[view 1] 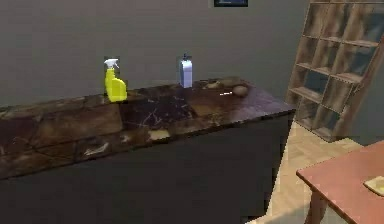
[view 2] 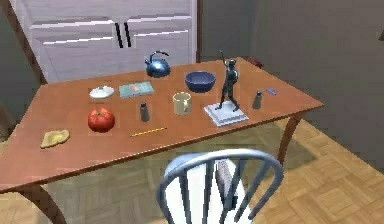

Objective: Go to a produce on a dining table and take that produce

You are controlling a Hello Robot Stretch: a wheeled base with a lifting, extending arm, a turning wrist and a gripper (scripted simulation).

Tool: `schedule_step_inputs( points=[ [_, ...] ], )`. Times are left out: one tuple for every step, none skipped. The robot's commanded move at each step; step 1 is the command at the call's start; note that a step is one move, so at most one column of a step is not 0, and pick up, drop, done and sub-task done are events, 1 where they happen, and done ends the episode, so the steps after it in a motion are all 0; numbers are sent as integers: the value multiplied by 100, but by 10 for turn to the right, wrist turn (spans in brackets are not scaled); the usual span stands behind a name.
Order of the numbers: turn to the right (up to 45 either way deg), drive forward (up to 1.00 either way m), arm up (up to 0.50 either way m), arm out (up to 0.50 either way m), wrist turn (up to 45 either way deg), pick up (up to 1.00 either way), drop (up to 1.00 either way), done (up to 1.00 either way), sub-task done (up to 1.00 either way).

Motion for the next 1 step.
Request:
schedule_step_inputs(
  points=[
    [180,0,0,0,0,0,0,0,0]
  ],
)
